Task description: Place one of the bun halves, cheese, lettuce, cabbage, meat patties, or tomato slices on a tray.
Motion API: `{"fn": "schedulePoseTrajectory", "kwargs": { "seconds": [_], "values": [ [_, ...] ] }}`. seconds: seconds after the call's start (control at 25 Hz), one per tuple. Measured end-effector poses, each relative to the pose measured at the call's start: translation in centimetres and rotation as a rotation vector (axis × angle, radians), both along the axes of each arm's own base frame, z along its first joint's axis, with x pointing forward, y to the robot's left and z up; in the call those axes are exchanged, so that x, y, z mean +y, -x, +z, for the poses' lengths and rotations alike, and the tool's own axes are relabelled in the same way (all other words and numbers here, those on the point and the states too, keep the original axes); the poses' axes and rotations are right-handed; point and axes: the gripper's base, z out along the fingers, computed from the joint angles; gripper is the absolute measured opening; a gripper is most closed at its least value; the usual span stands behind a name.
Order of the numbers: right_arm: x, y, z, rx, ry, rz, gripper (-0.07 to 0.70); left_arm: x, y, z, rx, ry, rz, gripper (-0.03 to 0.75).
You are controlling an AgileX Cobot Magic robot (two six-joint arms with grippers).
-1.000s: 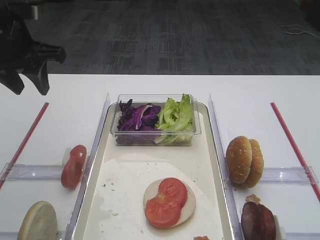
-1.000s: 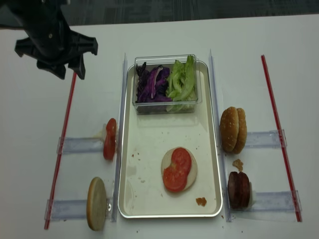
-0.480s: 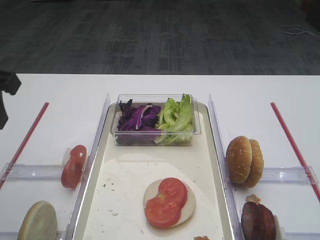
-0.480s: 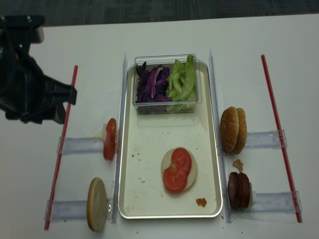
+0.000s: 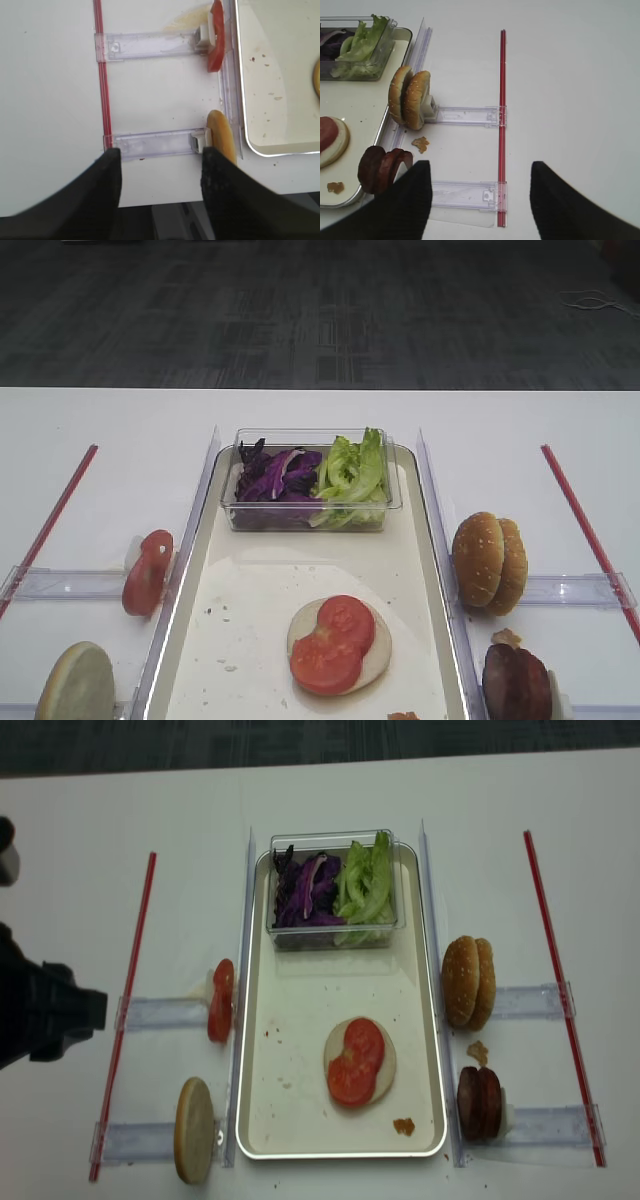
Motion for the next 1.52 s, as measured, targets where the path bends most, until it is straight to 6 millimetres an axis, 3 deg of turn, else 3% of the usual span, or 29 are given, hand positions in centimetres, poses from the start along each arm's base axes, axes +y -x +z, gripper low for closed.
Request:
{"fn": "schedulePoseTrajectory", "kwargs": {
  "seconds": [0.36,0.88,1.52],
  "values": [
    [0.0,0.0,0.0,0.0,0.0,0.0,0.45,0.8,4.7,0.0,-0.12,0.015,-0.01,0.325],
    [0.0,0.0,0.0,0.0,0.0,0.0,0.45,1.6,9.8,-2.8,-0.23,0.024,-0.023,0.309],
    [0.0,0.0,0.0,0.0,0.0,0.0,0.45,2.3,14.1,-5.8,-0.447,0.05,-0.042,0.307]
  ]
}}
